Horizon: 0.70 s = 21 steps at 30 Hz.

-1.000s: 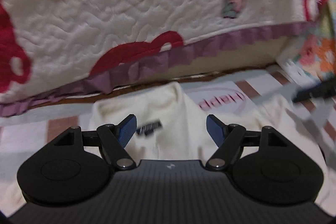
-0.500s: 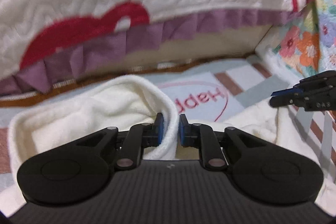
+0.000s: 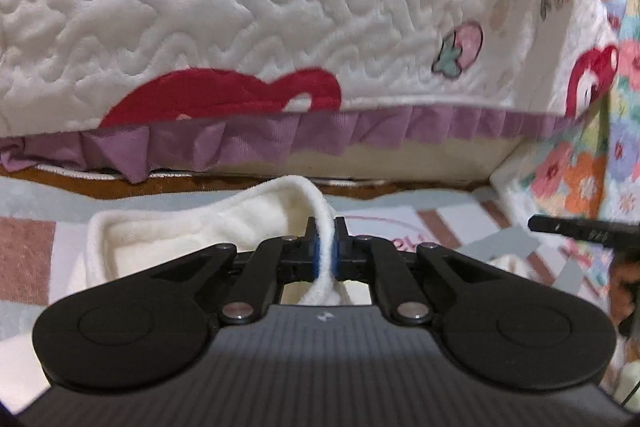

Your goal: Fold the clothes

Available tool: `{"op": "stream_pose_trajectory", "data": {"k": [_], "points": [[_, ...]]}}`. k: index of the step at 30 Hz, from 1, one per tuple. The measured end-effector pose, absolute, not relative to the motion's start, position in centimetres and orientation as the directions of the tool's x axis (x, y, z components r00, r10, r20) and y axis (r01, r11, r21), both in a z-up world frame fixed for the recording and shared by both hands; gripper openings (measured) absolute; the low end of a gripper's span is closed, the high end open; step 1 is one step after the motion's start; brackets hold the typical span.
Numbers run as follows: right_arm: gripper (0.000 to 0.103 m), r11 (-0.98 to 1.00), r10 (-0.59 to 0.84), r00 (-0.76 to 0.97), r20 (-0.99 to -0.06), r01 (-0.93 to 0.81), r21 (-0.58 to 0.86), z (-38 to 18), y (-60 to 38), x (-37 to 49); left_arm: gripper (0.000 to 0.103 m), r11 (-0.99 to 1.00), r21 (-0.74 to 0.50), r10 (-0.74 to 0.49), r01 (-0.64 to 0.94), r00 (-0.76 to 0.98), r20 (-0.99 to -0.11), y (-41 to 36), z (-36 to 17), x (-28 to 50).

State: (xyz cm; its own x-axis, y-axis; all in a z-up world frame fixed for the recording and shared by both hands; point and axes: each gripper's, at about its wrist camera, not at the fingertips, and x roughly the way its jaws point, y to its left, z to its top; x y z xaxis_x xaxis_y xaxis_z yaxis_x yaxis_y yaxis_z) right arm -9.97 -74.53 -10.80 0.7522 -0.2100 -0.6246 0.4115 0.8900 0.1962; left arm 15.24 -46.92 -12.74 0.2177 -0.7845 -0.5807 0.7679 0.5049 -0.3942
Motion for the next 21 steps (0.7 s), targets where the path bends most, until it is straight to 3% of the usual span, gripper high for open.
{"op": "stream_pose_trajectory", "data": {"k": [1,3,4,5,6,7,9,11,12,13,14,17,21], "points": [[0.008,0.896,-0.172,0.743,-0.647,0.391,0.212,-10.9,-74.5,-9.4,0.005,0.509,-0.399,-0.782,0.762,0.215,-0.586,-47.0,-12.9,15.4],[0.011,0.904,-0.094,0.720,-0.687,0.351,0.244,-11.1,-74.5,-8.3,0.009,0.518,-0.410,-0.776,0.751,0.210,-0.595,-47.2,-13.2,15.7],[0.019,0.906,-0.055,0.706,-0.706,0.332,0.261,-11.2,-74.4,-7.8,0.015,0.522,-0.415,-0.773,0.746,0.207,-0.600,-47.3,-13.3,15.9],[0.041,0.914,-0.035,0.685,-0.728,0.316,0.253,-11.3,-74.2,-7.1,0.020,0.526,-0.419,-0.770,0.740,0.204,-0.605,-47.4,-13.5,16.1],[0.052,0.923,-0.022,0.659,-0.752,0.302,0.238,-11.5,-74.0,-6.4,0.036,0.524,-0.431,-0.770,0.734,0.193,-0.608,-47.5,-13.6,16.1],[0.059,0.932,-0.009,0.632,-0.775,0.286,0.222,-11.7,-73.8,-5.7,0.057,0.519,-0.446,-0.773,0.729,0.177,-0.610,-47.6,-13.8,16.2],[0.059,0.936,0.018,0.596,-0.803,0.273,0.224,-12.4,-73.6,-5.1,0.065,0.517,-0.452,-0.767,0.727,0.158,-0.622,-48.1,-14.2,16.2],[0.059,0.936,0.029,0.588,-0.808,0.267,0.228,-12.8,-73.4,-5.0,0.065,0.512,-0.442,-0.757,0.736,0.144,-0.638,-49.0,-14.6,15.9],[0.059,0.942,0.005,0.607,-0.795,0.263,0.206,-12.5,-73.0,-5.4,0.057,0.504,-0.425,-0.751,0.752,0.139,-0.645,-49.5,-14.8,15.7],[0.031,0.948,-0.020,0.625,-0.780,0.260,0.184,-12.3,-72.6,-5.7,0.017,0.494,-0.403,-0.746,0.770,0.137,-0.652,-50.0,-15.0,15.5],[0.009,0.953,-0.043,0.643,-0.765,0.257,0.162,-12.1,-72.2,-6.0,0.010,0.476,-0.373,-0.734,0.796,0.126,-0.667,-50.5,-15.0,15.2],[0.007,0.963,-0.112,0.695,-0.711,0.253,0.095,-11.5,-71.0,-7.0,0.009,0.473,-0.301,-0.751,0.828,0.201,-0.629,-50.1,-13.3,14.2],[0.007,0.945,-0.165,0.740,-0.652,0.307,0.109,-11.0,-71.3,-8.1,0.009,0.504,-0.325,-0.784,0.800,0.265,-0.562,-49.0,-12.9,14.5]]}}
